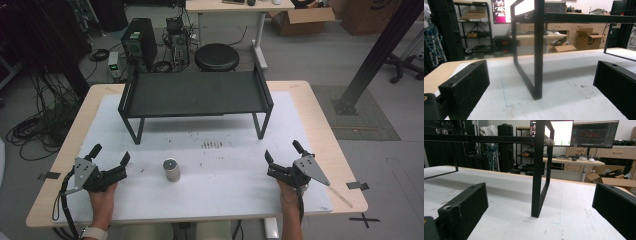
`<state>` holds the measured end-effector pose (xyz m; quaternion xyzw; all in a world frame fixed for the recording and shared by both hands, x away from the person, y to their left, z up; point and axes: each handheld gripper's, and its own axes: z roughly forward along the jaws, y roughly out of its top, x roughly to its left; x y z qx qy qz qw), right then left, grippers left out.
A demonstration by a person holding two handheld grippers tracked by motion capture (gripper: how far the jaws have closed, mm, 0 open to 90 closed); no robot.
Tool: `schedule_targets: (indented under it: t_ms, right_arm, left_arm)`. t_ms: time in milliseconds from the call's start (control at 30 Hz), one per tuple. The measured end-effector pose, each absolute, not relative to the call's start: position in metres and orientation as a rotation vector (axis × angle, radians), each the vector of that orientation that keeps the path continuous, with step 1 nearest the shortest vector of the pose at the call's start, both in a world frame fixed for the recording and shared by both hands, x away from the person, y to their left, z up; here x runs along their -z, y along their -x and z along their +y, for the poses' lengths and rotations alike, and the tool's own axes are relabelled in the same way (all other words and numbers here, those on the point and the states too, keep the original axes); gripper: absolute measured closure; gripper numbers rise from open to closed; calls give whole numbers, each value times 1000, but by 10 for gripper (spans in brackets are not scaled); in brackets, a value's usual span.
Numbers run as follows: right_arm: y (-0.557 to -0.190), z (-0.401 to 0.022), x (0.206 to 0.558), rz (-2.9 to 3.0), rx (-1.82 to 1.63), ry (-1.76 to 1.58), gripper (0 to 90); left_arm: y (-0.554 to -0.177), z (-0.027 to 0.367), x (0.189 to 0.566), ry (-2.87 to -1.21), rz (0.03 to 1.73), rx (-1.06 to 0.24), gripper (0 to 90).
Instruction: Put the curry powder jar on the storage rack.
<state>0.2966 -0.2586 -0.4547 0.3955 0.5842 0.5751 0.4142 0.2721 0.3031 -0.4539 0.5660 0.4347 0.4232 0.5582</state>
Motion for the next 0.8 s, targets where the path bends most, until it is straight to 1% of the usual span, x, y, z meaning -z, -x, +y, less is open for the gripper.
schedule_targets:
  t_ms: [500, 800]
  right_arm:
    - [-297, -258, 455, 1471, -1445, -995, 0]
    - [-297, -258, 454, 1473, -1444, -996, 0]
  left_arm:
    - [-272, 304, 453, -1334, 1027, -988, 2]
    - [-266, 311, 436, -1317, 1010, -912, 2]
